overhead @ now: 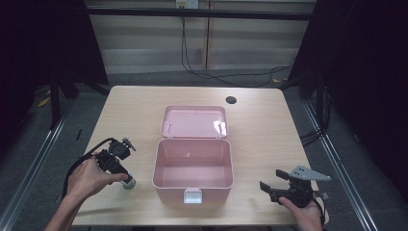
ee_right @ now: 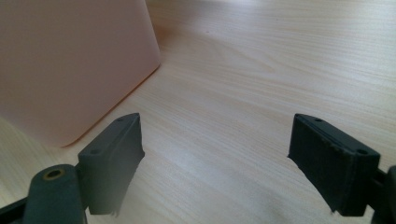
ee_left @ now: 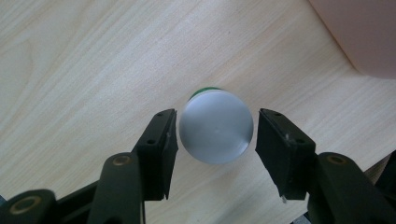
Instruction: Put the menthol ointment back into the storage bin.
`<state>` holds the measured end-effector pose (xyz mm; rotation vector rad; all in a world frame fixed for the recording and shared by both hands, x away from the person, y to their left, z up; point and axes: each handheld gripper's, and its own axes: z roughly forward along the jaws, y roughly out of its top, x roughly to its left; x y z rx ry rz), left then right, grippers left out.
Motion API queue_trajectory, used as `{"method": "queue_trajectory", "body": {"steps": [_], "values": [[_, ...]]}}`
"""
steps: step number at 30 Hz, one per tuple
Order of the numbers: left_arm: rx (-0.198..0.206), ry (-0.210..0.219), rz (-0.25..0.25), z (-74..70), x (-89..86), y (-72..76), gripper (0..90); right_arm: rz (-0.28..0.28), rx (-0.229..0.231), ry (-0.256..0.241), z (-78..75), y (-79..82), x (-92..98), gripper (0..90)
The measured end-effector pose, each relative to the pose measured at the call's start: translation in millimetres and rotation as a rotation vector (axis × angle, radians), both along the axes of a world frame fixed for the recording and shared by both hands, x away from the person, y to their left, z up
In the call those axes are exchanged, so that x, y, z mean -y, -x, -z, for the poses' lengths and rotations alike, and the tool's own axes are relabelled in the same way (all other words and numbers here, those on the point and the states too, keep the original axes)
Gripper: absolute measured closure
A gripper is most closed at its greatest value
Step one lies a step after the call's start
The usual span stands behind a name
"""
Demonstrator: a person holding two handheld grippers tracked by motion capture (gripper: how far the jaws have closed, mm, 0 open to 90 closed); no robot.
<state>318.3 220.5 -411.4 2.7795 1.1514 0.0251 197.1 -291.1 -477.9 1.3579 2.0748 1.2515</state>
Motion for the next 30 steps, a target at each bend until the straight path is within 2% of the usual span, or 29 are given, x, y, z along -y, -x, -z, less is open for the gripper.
{"method": "queue_trajectory", "body": {"steps": [6,14,17,18,20,22,30], "values": [[-0.001,-0.003,0.005,3.2,0.8,-0.4,47.4,-0.002,-0.003,-0.001,-0.1,0.4,-0.1,17.2],[-0.041,-0.026,0.02,8.1,2.0,-3.7,46.7,-0.009,-0.002,0.0,0.1,0.1,-0.7,17.2],[-0.037,-0.044,0.013,9.8,3.8,-5.1,47.2,-0.012,-0.006,0.0,0.3,0.0,-0.4,17.2],[-0.053,-0.032,0.02,10.4,4.0,-6.0,47.4,-0.013,-0.007,-0.001,0.4,0.0,-0.4,17.2],[-0.041,-0.032,0.015,9.4,5.1,-6.3,49.0,-0.012,-0.008,-0.001,0.4,-0.2,-0.8,17.2],[-0.042,-0.048,0.026,10.9,6.2,-6.5,50.0,-0.014,-0.009,-0.001,0.5,-0.2,-1.0,17.2],[-0.06,-0.046,0.021,15.7,4.1,-6.3,49.7,-0.013,-0.012,0.001,0.8,-0.4,-0.9,17.2]]}}
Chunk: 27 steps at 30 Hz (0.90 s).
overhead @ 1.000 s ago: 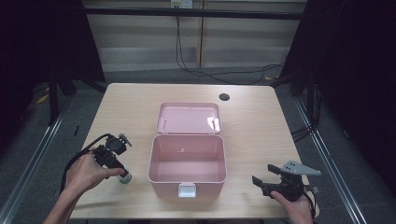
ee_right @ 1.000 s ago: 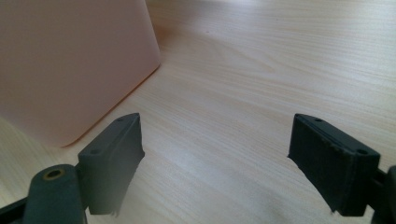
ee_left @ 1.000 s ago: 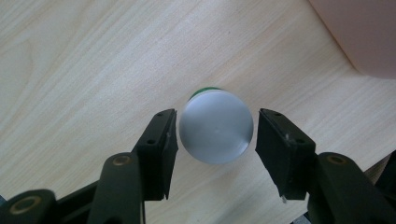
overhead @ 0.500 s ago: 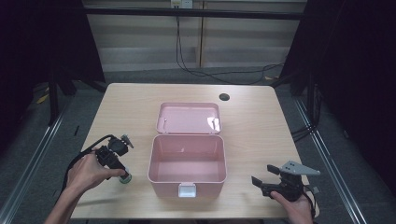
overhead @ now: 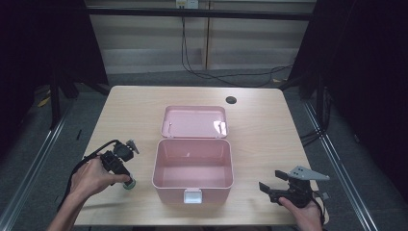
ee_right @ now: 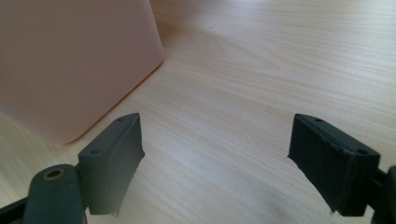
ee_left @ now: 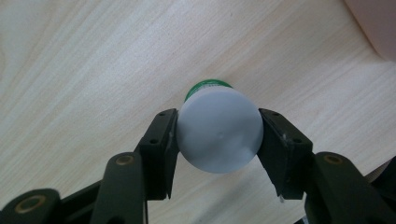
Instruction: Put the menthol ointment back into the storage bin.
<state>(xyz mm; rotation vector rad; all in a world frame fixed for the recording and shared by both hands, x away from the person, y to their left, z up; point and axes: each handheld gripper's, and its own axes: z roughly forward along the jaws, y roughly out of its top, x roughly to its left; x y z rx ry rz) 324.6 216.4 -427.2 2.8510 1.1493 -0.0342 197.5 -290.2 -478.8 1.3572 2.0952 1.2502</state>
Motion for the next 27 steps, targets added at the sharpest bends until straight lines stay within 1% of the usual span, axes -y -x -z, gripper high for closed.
{"method": "queue_trajectory", "body": {"steps": [2,6,7,9,10,11,17,19,21,22,24,25,26,27], "values": [[-0.007,-0.005,0.009,-0.4,0.2,-0.7,50.2,0.0,-0.003,0.001,0.1,-0.4,-0.5,17.2],[-0.011,-0.002,0.002,-0.5,0.2,-0.9,50.7,-0.004,-0.004,0.001,0.3,-1.2,-1.3,17.2],[-0.009,-0.004,0.009,-0.7,0.1,-0.9,50.8,-0.003,-0.005,0.002,0.4,-1.2,-1.3,17.2],[-0.01,0.01,0.012,-1.4,0.1,-0.7,50.8,-0.007,-0.007,0.002,0.7,-1.6,-1.0,17.2],[0.0,0.005,0.009,-2.5,0.1,-0.2,50.9,-0.007,-0.009,0.002,0.8,-1.7,-1.0,17.2],[-0.011,0.025,0.008,-2.8,-0.3,-0.3,50.9,-0.005,-0.011,0.003,0.9,-1.6,-1.1,17.2],[-0.002,0.045,0.007,-8.8,-5.8,-0.5,50.9,-0.004,-0.016,0.0,1.4,-2.5,-1.0,17.2],[0.009,0.059,0.008,-10.9,-7.8,0.7,50.9,-0.006,-0.018,0.002,1.5,-2.6,-1.3,17.2],[0.042,0.069,-0.002,-13.6,-9.5,2.9,50.9,-0.009,-0.016,0.006,1.3,-2.3,-1.6,17.2],[0.055,0.071,0.001,-14.5,-10.1,4.1,51.0,-0.008,-0.014,0.007,1.3,-2.0,-1.6,17.2],[0.053,0.085,0.009,-16.8,-11.5,6.3,51.0,-0.008,-0.012,0.006,1.3,-1.7,-1.3,17.2],[0.061,0.091,0.015,-18.1,-12.3,7.0,51.0,-0.007,-0.014,0.005,1.2,-1.6,-1.3,17.2],[0.068,0.094,0.008,-20.0,-13.0,8.2,50.9,-0.008,-0.015,0.005,1.1,-1.6,-1.4,17.2],[0.068,0.112,0.011,-21.0,-14.0,8.7,50.9,-0.01,-0.016,0.006,1.3,-1.7,-1.6,17.2]]}}
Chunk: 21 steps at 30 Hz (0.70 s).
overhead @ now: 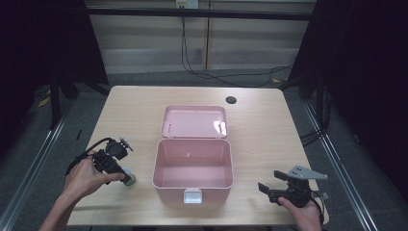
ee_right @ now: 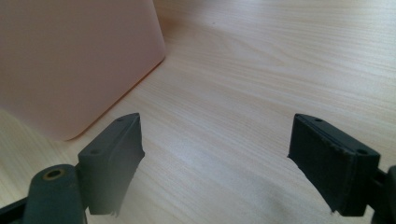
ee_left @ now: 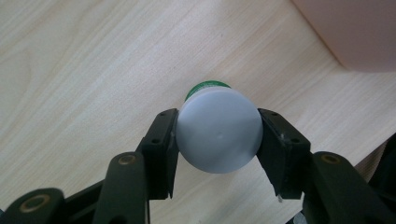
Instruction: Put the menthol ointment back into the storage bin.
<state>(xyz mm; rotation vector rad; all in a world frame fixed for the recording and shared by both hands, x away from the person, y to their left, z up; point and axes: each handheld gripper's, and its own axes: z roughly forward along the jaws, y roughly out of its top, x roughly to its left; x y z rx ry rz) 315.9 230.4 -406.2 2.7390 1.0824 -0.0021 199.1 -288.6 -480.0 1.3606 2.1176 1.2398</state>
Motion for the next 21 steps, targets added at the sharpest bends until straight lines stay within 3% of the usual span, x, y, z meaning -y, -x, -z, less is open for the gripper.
{"method": "queue_trajectory", "body": {"steps": [6,11,12,14,21], "values": [[0.002,-0.002,0.066,-9.1,2.3,3.7,51.0,-0.003,-0.002,0.0,0.2,-0.4,-0.4,17.2],[0.008,0.03,0.098,-16.8,7.5,9.5,51.0,-0.004,0.001,0.005,0.1,-0.3,-0.6,17.2],[-0.004,0.016,0.113,-18.4,9.0,10.4,51.0,-0.003,0.002,0.006,0.0,-0.2,-0.6,17.2],[0.002,0.011,0.119,-21.5,11.3,11.8,51.0,-0.003,0.002,0.004,0.0,-0.1,-0.5,17.2],[0.044,0.056,0.113,-33.3,12.8,13.8,51.0,-0.006,0.001,0.001,-0.4,0.4,-1.2,17.2]]}}
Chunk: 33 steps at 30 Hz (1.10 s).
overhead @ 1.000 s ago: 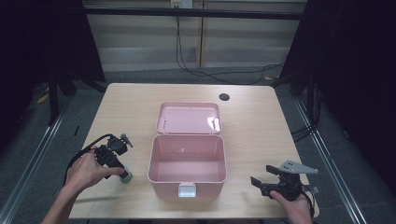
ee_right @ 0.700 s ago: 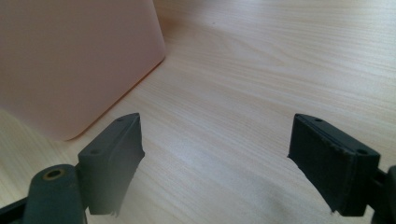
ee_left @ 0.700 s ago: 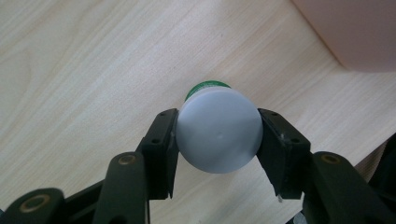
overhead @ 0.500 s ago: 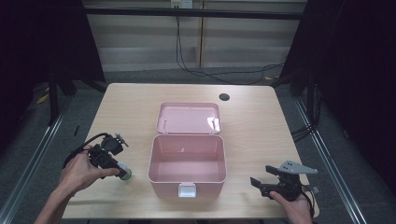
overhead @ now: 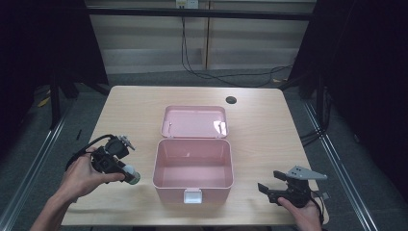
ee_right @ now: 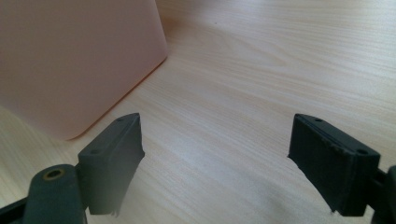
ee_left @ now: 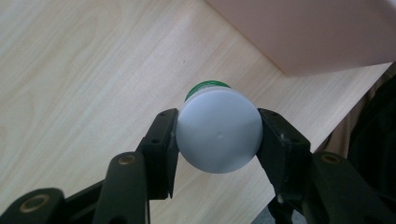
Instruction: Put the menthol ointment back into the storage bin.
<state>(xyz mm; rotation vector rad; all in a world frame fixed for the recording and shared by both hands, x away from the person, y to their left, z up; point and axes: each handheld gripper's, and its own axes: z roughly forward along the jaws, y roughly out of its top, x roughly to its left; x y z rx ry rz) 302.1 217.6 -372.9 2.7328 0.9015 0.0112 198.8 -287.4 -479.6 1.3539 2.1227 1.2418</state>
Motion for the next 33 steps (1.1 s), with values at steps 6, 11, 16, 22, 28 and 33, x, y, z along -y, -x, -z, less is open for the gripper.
{"method": "queue_trajectory", "body": {"steps": [6,11,16,22,28,33], "values": [[0.027,-0.001,0.002,-11.2,-0.8,1.4,51.0,-0.006,0.001,0.002,-0.1,0.4,0.3,17.2],[0.017,-0.017,0.032,-16.9,0.4,3.4,51.1,-0.009,0.0,0.002,0.0,0.0,0.0,17.2],[0.004,0.0,0.054,-20.9,0.5,1.9,51.0,-0.009,-0.004,0.005,0.1,-0.3,-0.7,17.2],[0.015,0.011,0.067,-27.6,-0.3,1.1,51.0,-0.01,0.002,0.005,-0.1,-0.2,-0.5,17.2],[0.026,0.021,0.076,-36.6,1.5,2.3,51.0,-0.012,-0.002,0.006,0.0,-0.3,-0.6,17.2],[0.043,0.022,0.081,-43.3,4.1,3.3,51.0,-0.012,-0.004,0.005,-0.1,-0.1,-0.7,17.2]]}}
